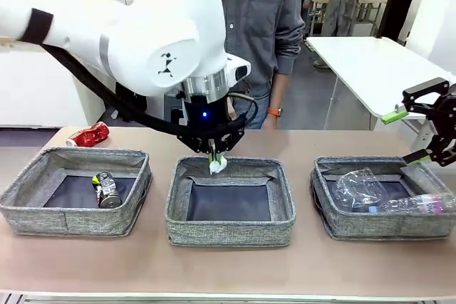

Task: Sort the waste into the appropriate baskets.
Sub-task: Place the picked waste into the Fabric basket indicated by the person.

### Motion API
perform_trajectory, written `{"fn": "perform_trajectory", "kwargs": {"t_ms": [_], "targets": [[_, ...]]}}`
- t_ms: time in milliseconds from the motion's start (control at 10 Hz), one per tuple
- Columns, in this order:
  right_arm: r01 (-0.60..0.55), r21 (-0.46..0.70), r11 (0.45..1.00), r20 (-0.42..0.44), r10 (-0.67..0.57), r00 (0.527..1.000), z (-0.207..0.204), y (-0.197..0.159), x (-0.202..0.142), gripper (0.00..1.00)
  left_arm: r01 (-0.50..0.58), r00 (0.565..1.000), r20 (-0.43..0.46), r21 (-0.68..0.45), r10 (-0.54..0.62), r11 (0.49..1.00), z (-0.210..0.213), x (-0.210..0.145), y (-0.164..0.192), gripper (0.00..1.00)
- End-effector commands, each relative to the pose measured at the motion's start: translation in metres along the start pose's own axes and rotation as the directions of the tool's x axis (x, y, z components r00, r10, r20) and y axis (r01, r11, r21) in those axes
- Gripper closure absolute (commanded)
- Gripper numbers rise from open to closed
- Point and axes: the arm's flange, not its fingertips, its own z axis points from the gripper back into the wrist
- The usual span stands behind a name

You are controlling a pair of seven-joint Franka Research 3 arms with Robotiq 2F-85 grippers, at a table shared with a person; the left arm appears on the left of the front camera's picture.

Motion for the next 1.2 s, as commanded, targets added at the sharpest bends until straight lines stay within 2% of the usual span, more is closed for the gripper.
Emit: {"fn": "perform_trajectory", "kwargs": {"t_ms": [0,400,500,600,700,800,900,1100], "targets": [[-0.006,0.004,1.000,0.002,0.006,1.000,0.000,0.003,0.003,0.00,0.007,0.999,-0.049,-0.030,-0.008,1.000,-0.011,-0.003,-0.001,0.94],[-0.006,0.004,1.000,0.002,0.006,1.000,0.000,0.003,0.003,0.00,0.015,0.999,-0.050,-0.037,-0.016,0.999,-0.008,-0.001,-0.008,0.94],[-0.006,0.004,1.000,0.002,0.006,1.000,0.000,0.003,0.003,0.00,0.006,0.999,-0.053,-0.041,-0.008,0.999,-0.007,-0.001,-0.008,0.36],[-0.006,0.004,1.000,0.002,0.006,1.000,0.000,0.003,0.003,0.00,0.004,0.999,-0.048,-0.049,-0.007,0.999,-0.006,-0.001,-0.009,0.36],[-0.006,0.004,1.000,0.002,0.006,1.000,0.000,0.003,0.003,0.00,0.011,0.999,-0.042,-0.044,-0.013,0.999,-0.004,-0.001,-0.011,0.00],[-0.006,0.004,1.000,0.002,0.006,1.000,0.000,0.003,0.003,0.00,0.014,0.999,-0.042,-0.054,-0.016,0.998,-0.003,-0.001,-0.011,0.32],[-0.006,0.004,1.000,0.002,0.006,1.000,0.000,0.003,0.003,0.00,0.013,0.999,-0.038,-0.052,-0.015,0.999,-0.003,-0.002,-0.011,0.00],[-0.006,0.004,1.000,0.002,0.006,1.000,0.000,0.003,0.003,0.00,0.010,0.999,-0.043,-0.053,-0.013,0.999,-0.004,-0.002,-0.011,0.01]]}}
